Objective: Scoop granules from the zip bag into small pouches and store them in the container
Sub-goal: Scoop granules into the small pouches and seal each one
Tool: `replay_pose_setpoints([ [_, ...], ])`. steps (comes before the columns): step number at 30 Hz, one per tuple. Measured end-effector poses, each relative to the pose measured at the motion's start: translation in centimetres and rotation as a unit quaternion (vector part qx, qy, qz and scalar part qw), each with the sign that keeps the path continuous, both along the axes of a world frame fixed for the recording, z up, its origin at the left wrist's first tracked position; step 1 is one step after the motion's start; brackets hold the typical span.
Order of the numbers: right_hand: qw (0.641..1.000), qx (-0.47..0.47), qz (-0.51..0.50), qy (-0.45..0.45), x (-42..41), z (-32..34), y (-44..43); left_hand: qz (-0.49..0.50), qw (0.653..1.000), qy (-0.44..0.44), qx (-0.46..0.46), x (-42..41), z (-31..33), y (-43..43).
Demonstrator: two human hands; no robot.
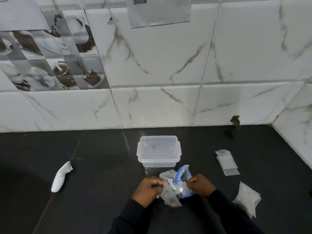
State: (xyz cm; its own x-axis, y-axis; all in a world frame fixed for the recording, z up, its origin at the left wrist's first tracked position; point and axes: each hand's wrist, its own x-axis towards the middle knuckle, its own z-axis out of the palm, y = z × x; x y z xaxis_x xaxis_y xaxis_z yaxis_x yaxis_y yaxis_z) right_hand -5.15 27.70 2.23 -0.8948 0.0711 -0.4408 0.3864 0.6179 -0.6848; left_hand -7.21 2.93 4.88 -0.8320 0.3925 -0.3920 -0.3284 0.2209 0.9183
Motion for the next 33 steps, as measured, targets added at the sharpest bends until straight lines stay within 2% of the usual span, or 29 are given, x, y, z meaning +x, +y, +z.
replay_pose_setpoints([
  [5,0.998,-0.046,-0.042,0.009,-0.7,0.8,1.3,0.025,0.993,-0.079,-0.082,0.6,-1.3,-1.5],
  [9,0.993,-0.079,-0.088,-0.001,-1.3,2.0,1.5,0.024,0.988,-0.113,-0.104,2.1,-2.1,-1.0],
  [16,0.999,-0.012,-0.031,0.021,-1.4,2.7,2.1,0.039,0.987,-0.097,-0.122,2.7,-2.3,-1.1],
  [19,0.998,0.007,-0.044,0.034,-0.6,4.7,2.7,0.021,0.986,-0.047,-0.161,2.7,-1.7,-1.7],
  [25,0.989,0.064,-0.101,0.092,2.0,9.9,5.5,0.051,0.959,0.138,-0.241,3.1,2.3,-1.6],
  [29,0.982,0.011,-0.105,0.156,3.1,14.9,4.8,0.032,0.934,0.249,-0.256,2.6,5.5,-0.3],
  [33,0.979,-0.046,-0.088,0.176,3.1,17.4,2.6,0.013,0.926,0.287,-0.243,1.7,7.6,1.3],
])
